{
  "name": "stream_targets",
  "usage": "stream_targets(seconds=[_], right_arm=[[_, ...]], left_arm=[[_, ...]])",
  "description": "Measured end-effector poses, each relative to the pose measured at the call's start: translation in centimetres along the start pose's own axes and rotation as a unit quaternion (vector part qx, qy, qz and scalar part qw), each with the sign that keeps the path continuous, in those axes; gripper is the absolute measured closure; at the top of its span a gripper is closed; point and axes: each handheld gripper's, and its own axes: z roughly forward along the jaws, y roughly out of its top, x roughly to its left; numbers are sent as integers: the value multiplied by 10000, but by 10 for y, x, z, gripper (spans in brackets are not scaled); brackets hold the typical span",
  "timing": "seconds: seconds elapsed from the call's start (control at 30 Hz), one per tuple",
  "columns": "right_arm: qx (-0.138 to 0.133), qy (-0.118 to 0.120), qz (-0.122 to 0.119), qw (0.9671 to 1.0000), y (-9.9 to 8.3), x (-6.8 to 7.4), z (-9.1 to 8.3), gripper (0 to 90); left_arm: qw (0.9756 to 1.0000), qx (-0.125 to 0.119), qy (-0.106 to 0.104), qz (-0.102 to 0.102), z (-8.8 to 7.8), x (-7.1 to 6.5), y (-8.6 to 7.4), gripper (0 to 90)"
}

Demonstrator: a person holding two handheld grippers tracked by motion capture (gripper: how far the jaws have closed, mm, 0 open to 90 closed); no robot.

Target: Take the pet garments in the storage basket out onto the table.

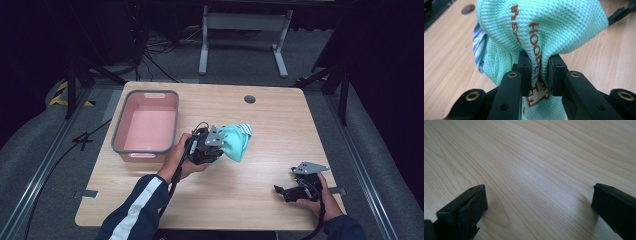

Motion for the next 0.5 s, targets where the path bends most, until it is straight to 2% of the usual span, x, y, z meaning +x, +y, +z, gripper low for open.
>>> stream_targets(seconds=[0.23,0.33,0.37,0.4,0.5], right_arm=[[0,0,-2,10000,0,0,0,5],[0,0,-2,10000,0,0,0,5],[0,0,-2,10000,0,0,0,5],[0,0,-2,10000,0,0,0,5],[0,0,-2,10000,0,0,0,5]], left_arm=[[9997,254,-33,-16,21,1,-4,755],[9991,394,-86,-95,35,3,-6,750],[9991,394,-86,-95,35,3,-6,750],[9986,519,-108,-78,42,4,-8,749],[9978,637,-105,-127,52,6,-9,745]])
